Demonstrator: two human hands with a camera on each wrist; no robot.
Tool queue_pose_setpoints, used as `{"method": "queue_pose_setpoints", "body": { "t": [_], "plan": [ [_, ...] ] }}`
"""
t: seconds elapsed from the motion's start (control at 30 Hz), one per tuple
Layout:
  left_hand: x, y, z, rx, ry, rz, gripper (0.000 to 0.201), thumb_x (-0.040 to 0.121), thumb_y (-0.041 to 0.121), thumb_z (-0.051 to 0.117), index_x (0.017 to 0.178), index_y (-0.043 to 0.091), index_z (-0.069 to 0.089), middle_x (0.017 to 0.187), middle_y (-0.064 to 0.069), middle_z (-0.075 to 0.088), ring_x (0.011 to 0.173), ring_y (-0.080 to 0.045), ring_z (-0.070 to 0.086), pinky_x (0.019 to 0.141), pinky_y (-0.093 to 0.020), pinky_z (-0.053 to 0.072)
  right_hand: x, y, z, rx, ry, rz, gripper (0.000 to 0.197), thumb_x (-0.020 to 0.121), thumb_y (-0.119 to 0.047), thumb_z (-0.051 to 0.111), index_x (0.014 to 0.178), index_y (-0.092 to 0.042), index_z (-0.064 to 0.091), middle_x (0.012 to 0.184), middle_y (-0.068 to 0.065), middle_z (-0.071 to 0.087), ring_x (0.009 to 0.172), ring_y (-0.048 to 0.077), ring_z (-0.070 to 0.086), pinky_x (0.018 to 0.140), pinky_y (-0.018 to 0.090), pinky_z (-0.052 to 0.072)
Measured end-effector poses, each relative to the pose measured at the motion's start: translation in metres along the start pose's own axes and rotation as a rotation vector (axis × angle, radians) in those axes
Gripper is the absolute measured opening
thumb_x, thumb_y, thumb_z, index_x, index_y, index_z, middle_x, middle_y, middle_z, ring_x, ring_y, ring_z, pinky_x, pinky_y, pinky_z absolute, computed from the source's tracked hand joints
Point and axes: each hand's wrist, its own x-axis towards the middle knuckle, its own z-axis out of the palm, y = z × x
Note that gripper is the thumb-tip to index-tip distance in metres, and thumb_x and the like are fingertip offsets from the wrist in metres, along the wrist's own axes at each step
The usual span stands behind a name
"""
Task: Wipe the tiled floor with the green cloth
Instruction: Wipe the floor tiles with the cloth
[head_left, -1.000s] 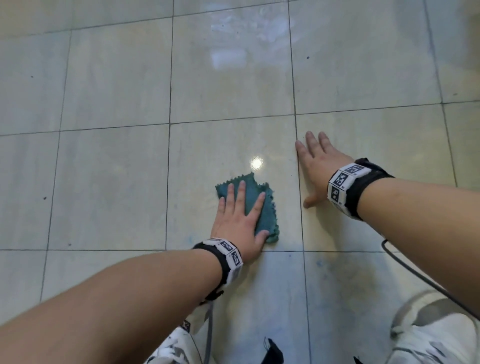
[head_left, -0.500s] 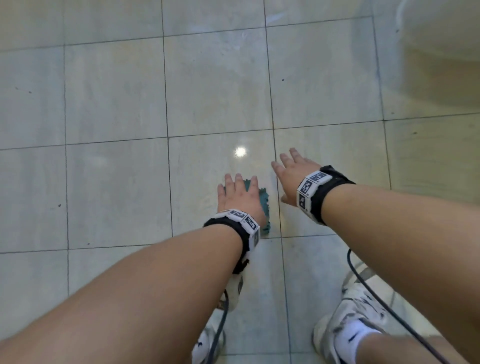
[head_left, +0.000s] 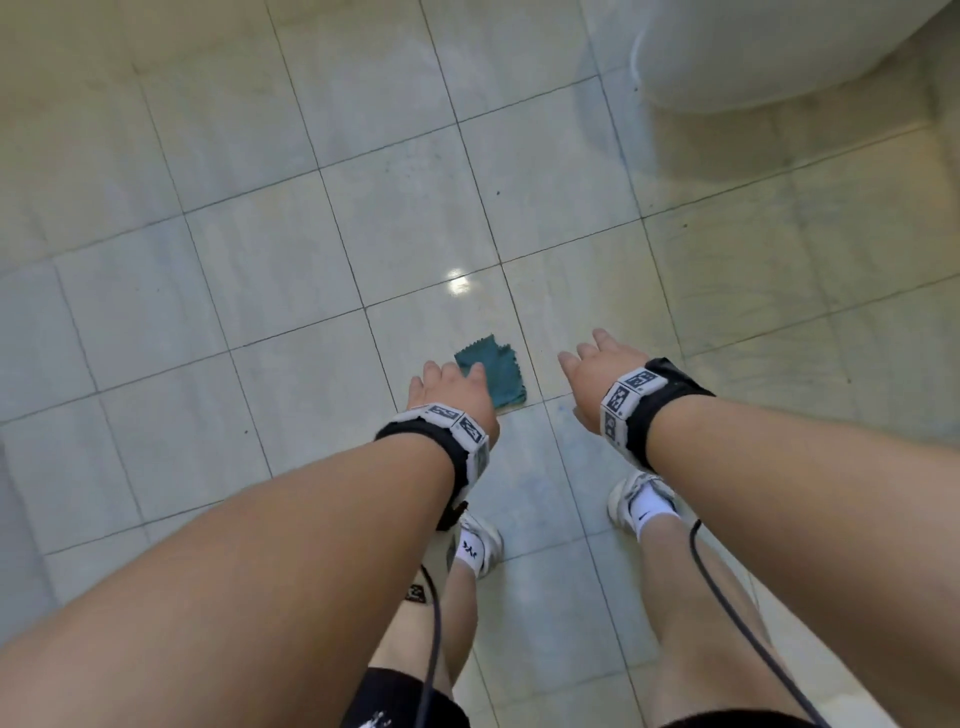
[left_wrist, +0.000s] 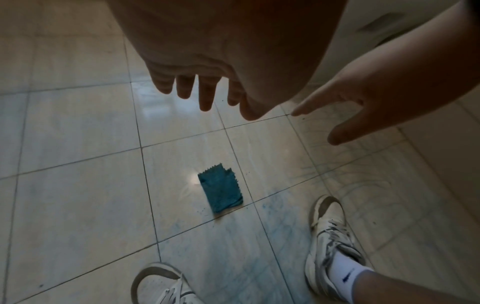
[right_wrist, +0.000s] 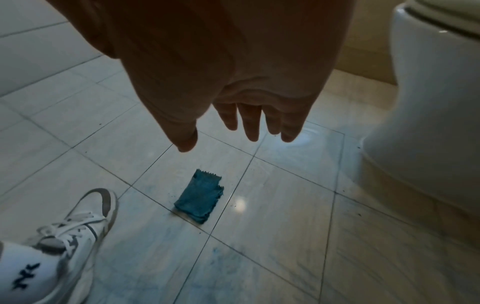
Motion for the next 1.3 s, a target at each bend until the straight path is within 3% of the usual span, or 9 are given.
{"method": "queue_pose_setpoints", "body": {
  "t": [0.17, 0.37, 0.57, 1.1, 1.3],
  "plan": [
    [-0.052, 0.004, -0.03, 0.069, 0.013, 0.076, 0.077, 0.085, 0.014, 0.05, 0.155, 0.018, 0.017, 0.147, -0.014, 0.037, 0.141, -0.035, 0.025, 0.116, -0.047, 0.026, -0.048, -0.002, -0.002, 0.082, 0.011, 0.027, 0.08, 0.088, -0.032, 0.066, 0.153, -0.016, 0.021, 0.153, 0.009, 0.037, 0.151, 0.032, 0.012, 0.113, 0.044, 0.032],
    [-0.062, 0.023, -0.037, 0.106, 0.04, 0.09, 0.062, 0.083, 0.009, 0.047, 0.143, 0.018, 0.035, 0.131, -0.01, 0.048, 0.125, -0.029, 0.038, 0.104, -0.039, 0.035, -0.064, 0.017, 0.008, 0.058, 0.029, 0.02, 0.071, 0.088, -0.034, 0.066, 0.147, -0.017, 0.03, 0.138, 0.007, 0.052, 0.143, 0.031, 0.026, 0.103, 0.04, 0.041],
    [-0.068, 0.045, -0.027, 0.067, -0.024, 0.056, 0.05, 0.082, 0.007, 0.045, 0.132, 0.016, 0.043, 0.128, -0.011, 0.048, 0.124, -0.029, 0.039, 0.101, -0.039, 0.038, -0.067, 0.028, 0.01, 0.036, 0.032, -0.029, 0.072, 0.087, -0.034, 0.068, 0.146, -0.017, 0.031, 0.135, 0.007, 0.055, 0.141, 0.032, 0.029, 0.107, 0.042, 0.041],
    [-0.059, 0.049, -0.035, 0.091, -0.029, 0.046, 0.048, 0.085, 0.008, 0.045, 0.133, 0.015, 0.045, 0.13, -0.01, 0.047, 0.126, -0.028, 0.038, 0.102, -0.038, 0.038, -0.052, 0.043, 0.005, 0.005, 0.031, -0.057, 0.068, 0.088, -0.028, 0.067, 0.146, -0.017, 0.032, 0.133, 0.007, 0.058, 0.143, 0.031, 0.028, 0.104, 0.04, 0.041],
    [-0.067, 0.053, -0.042, 0.007, -0.033, -0.004, 0.05, 0.084, 0.007, 0.045, 0.133, 0.016, 0.045, 0.131, -0.009, 0.048, 0.126, -0.027, 0.039, 0.101, -0.038, 0.037, -0.051, 0.055, -0.022, -0.045, 0.052, -0.098, 0.072, 0.084, -0.031, 0.071, 0.144, -0.018, 0.033, 0.13, 0.006, 0.06, 0.141, 0.03, 0.031, 0.101, 0.041, 0.044]
  ]
}}
